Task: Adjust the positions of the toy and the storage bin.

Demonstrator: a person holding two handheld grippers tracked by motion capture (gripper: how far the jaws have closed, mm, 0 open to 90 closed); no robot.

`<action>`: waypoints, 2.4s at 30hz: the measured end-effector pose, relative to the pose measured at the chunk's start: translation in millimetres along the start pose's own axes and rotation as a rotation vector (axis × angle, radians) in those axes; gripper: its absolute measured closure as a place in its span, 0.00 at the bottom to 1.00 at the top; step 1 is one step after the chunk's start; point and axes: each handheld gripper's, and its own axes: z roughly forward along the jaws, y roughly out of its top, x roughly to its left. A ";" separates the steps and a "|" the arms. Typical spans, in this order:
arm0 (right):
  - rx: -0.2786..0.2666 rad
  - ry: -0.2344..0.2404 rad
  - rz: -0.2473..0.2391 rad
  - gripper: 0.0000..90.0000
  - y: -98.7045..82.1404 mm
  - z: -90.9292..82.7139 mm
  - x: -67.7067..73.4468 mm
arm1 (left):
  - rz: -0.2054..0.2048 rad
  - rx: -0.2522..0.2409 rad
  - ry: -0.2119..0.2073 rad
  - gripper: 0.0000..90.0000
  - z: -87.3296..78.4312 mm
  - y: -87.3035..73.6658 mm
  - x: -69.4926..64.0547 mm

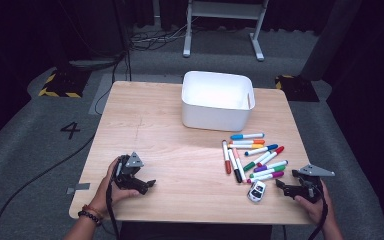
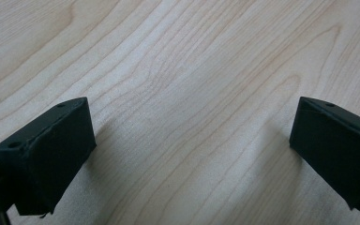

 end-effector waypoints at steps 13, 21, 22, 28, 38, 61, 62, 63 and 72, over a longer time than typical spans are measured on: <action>0.000 0.001 -0.002 0.19 -1.0 -1.0 -0.5 | 0.042 -0.052 -0.040 0.23 5.6 30.9 4.2; -0.001 0.002 -0.001 0.19 -1.1 -1.0 -0.4 | 0.040 -0.086 -0.057 0.23 9.2 52.9 16.6; -0.001 0.002 -0.001 0.19 -1.1 -1.0 -0.4 | 0.033 -0.084 -0.061 0.23 10.5 55.0 17.5; 0.000 0.002 -0.002 0.19 -1.1 -1.1 -0.6 | 0.028 -0.126 -0.018 0.25 11.3 74.0 29.4; -0.001 0.002 -0.002 0.19 -1.1 -0.9 -0.4 | 0.029 -0.145 0.034 0.28 7.3 115.0 47.8; -0.001 0.008 -0.002 0.19 -1.2 -1.3 -0.4 | 0.098 -0.251 -0.013 0.29 6.6 213.9 50.3; -0.001 0.008 -0.002 0.19 -1.2 -1.3 -0.4 | 0.104 -0.250 -0.005 0.29 7.1 217.2 50.4; 0.000 0.008 -0.001 0.19 -1.2 -1.4 -0.3 | 0.103 -0.252 -0.002 0.29 8.0 220.5 49.6; 0.000 0.008 -0.003 0.19 -1.2 -1.4 -0.5 | 0.127 -0.253 -0.033 0.30 20.5 242.8 39.4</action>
